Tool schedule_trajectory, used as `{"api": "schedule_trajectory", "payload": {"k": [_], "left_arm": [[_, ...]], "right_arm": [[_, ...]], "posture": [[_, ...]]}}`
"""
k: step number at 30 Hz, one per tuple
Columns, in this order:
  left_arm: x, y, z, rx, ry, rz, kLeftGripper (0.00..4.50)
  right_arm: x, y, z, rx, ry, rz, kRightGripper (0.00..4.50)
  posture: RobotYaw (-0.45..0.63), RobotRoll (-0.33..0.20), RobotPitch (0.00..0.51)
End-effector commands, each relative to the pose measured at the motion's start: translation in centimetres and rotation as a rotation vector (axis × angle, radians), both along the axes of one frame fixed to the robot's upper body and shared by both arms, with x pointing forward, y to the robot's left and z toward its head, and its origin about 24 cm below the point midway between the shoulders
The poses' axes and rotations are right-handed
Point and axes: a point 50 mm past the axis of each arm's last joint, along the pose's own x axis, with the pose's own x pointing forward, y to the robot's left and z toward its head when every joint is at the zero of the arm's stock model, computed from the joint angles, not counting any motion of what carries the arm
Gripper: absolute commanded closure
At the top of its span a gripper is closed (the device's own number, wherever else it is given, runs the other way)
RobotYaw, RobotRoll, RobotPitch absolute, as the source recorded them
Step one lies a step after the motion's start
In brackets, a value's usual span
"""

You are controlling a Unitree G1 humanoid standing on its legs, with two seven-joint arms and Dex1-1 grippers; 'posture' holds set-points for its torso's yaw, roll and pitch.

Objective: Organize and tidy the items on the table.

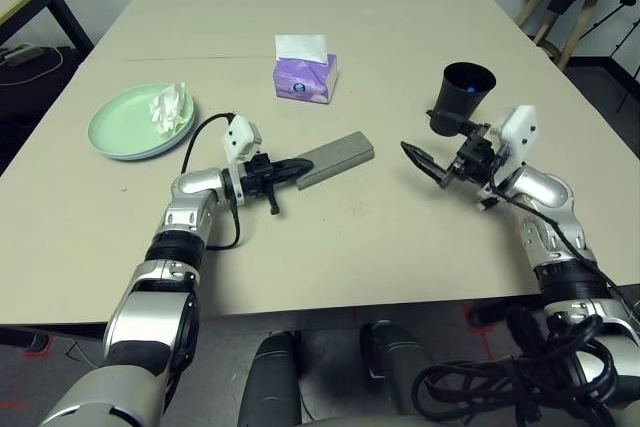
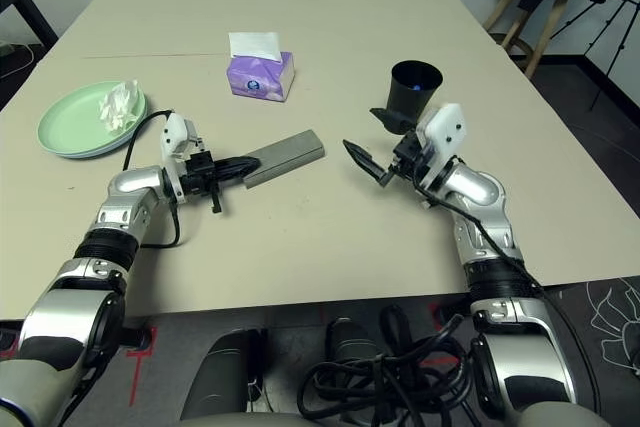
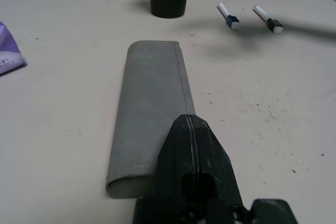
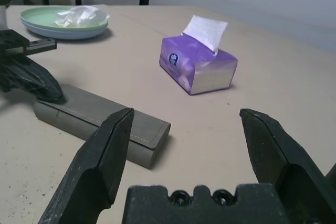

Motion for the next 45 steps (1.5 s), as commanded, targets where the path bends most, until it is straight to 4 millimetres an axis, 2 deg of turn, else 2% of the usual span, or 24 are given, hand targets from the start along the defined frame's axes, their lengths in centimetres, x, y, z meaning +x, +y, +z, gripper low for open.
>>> {"api": "schedule_trajectory", "payload": {"k": [1,4,7,10,13,16,23,28,37,45], "left_arm": [[-0.1,0.3,0.7,-0.011,-0.073,0.023,4.48],[0.0,-0.2,2.4,-0.072,-0.157,0.010,4.48],[-0.6,-1.1,3.5,-0.066,-0.186,-0.049,3.46],[-1.2,-1.7,3.2,0.004,-0.201,-0.078,2.41],[-2.1,-2.7,2.3,0.014,-0.163,-0.133,1.31],[-2.5,-3.4,1.9,-0.015,-0.140,-0.139,0.15],[-2.6,-4.4,1.7,-0.057,-0.137,-0.127,0.07],[-2.9,-4.6,1.8,-0.081,-0.141,-0.112,0.07],[-3.2,-4.4,2.7,-0.098,-0.165,-0.078,0.07],[-3.9,-4.0,3.0,-0.091,-0.160,-0.093,0.07]], "right_arm": [[0.1,0.5,0.7,-0.059,0.055,0.054,0.00],[0.0,0.5,1.3,-0.084,0.106,0.131,0.00],[-0.6,0.0,1.4,-0.112,0.144,0.257,0.00],[-0.8,-0.9,1.3,-0.134,0.161,0.307,0.00],[-1.2,-2.5,1.4,-0.318,0.168,0.394,0.00],[-1.1,-3.7,2.0,-0.421,0.193,0.440,0.00],[-1.1,-4.9,2.8,-0.660,0.280,0.576,0.00],[-1.3,-6.3,2.3,-0.960,0.274,0.635,0.00],[-0.2,-7.9,3.3,-1.312,0.268,0.663,0.00],[0.2,-7.9,3.8,-1.482,0.249,0.712,0.00]], "posture": [[0.03,0.000,0.101],[0.05,0.000,0.102],[0.07,0.000,0.102],[0.08,0.000,0.103],[0.08,0.000,0.104],[0.06,0.000,0.103],[0.04,0.000,0.115],[0.04,0.000,0.136],[0.06,0.000,0.173],[0.07,0.000,0.187]]}}
